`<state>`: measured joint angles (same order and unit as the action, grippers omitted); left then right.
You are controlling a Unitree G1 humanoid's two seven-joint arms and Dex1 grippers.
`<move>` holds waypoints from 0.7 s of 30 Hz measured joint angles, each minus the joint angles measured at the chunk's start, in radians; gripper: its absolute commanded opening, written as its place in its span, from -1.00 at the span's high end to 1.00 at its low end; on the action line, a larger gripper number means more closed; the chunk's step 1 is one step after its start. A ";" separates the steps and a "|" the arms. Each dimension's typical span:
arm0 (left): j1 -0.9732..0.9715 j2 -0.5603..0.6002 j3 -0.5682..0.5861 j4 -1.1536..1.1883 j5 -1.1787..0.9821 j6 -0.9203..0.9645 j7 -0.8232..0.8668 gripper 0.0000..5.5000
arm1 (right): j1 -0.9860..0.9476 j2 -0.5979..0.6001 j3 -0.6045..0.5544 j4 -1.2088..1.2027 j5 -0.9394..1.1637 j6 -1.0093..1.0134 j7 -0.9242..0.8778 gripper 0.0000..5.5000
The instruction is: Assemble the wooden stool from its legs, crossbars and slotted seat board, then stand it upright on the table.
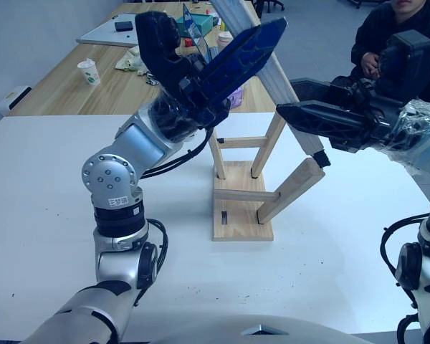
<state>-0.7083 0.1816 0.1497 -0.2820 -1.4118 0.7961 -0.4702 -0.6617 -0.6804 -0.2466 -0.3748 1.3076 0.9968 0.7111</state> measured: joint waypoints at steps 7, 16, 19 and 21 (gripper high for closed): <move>0.001 0.018 0.001 0.005 0.025 -0.004 -0.020 0.25 | -0.001 0.000 0.012 0.005 0.003 -0.002 -0.019 -0.06; 0.012 0.201 0.079 0.137 0.201 -0.049 -0.176 0.26 | 0.012 -0.124 -0.020 0.056 -0.132 -0.050 0.099 -0.30; 0.091 0.279 0.091 0.197 0.314 -0.096 -0.259 0.26 | 0.007 -0.151 -0.028 0.132 -0.205 -0.092 0.128 -0.30; 0.178 0.317 0.090 0.249 0.395 -0.134 -0.314 0.26 | -0.001 -0.162 -0.045 0.175 -0.231 -0.106 0.148 -0.30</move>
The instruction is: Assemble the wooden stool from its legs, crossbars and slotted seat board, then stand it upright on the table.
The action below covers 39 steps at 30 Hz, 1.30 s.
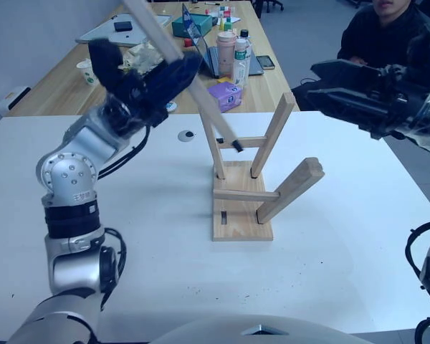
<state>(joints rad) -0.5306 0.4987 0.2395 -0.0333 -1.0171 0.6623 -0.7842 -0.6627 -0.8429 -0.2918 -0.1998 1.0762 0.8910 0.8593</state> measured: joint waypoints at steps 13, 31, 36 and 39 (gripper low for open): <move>0.259 -0.126 -0.086 0.108 0.162 -0.105 -0.163 0.26 | -0.012 -0.032 0.024 0.129 -0.126 -0.034 0.103 -0.30; 0.271 -0.124 -0.174 0.276 0.292 -0.334 -0.425 0.27 | -0.051 -0.026 0.079 0.202 -0.190 -0.036 0.157 -0.30; 0.255 -0.011 -0.239 0.308 0.371 -0.467 -0.570 0.27 | -0.048 -0.026 0.075 0.198 -0.193 -0.037 0.151 -0.30; 0.231 0.025 -0.273 0.316 0.406 -0.517 -0.605 0.27 | -0.042 -0.024 0.070 0.196 -0.199 -0.051 0.137 -0.30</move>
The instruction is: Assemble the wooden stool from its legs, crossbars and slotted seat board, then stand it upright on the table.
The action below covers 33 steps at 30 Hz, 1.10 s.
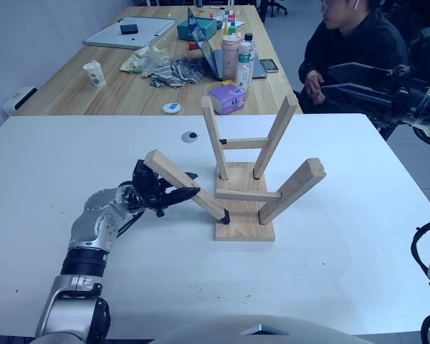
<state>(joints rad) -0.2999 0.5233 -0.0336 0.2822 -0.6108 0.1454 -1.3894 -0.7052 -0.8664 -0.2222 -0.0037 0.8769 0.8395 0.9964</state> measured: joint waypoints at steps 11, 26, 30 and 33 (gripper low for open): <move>-0.146 0.076 -0.168 -0.112 0.131 -0.056 0.015 0.27 | 0.032 0.036 -0.014 -0.015 -0.013 -0.021 -0.067 -0.30; -0.276 0.108 -0.267 -0.121 0.157 0.154 0.055 0.27 | 0.106 0.075 -0.052 -0.075 -0.013 -0.050 -0.128 -0.30; -0.287 0.117 -0.290 -0.153 0.167 0.155 0.067 0.27 | 0.123 0.074 -0.052 -0.078 -0.015 -0.052 -0.128 -0.30; -0.318 0.128 -0.324 -0.163 0.176 0.160 0.067 0.27 | 0.151 0.074 -0.050 -0.092 -0.023 -0.061 -0.128 -0.30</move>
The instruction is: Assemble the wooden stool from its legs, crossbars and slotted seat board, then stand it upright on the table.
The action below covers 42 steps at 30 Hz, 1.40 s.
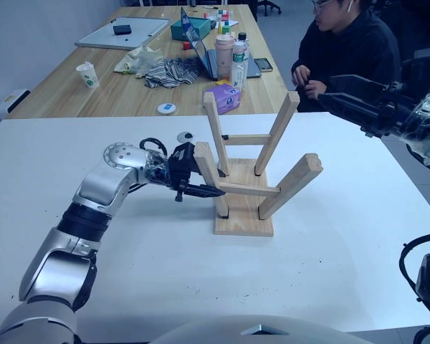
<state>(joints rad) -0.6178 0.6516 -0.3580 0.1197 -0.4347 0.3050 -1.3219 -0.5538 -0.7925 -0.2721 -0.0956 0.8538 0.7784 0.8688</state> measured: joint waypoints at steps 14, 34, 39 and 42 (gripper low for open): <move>-0.070 -0.001 -0.090 0.084 -0.017 -0.030 0.008 0.27 | 0.097 0.002 0.002 -0.060 -0.022 -0.034 -0.023 -0.30; 0.009 -0.051 -0.112 0.303 -0.121 -0.335 0.032 0.27 | 0.105 0.001 0.049 -0.054 -0.021 -0.033 -0.002 -0.30; 0.169 -0.059 -0.203 0.339 0.068 -0.180 0.239 -0.07 | 0.115 0.055 0.026 -0.058 -0.021 -0.039 -0.086 -0.30; 0.225 0.030 -0.181 0.132 0.086 -0.006 0.243 -0.21 | 0.110 0.134 -0.018 -0.037 -0.020 -0.061 -0.183 -0.30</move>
<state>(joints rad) -0.3923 0.6813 -0.5392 0.2519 -0.3486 0.2989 -1.0788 -0.4441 -0.6584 -0.2901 -0.1324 0.8342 0.7173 0.6860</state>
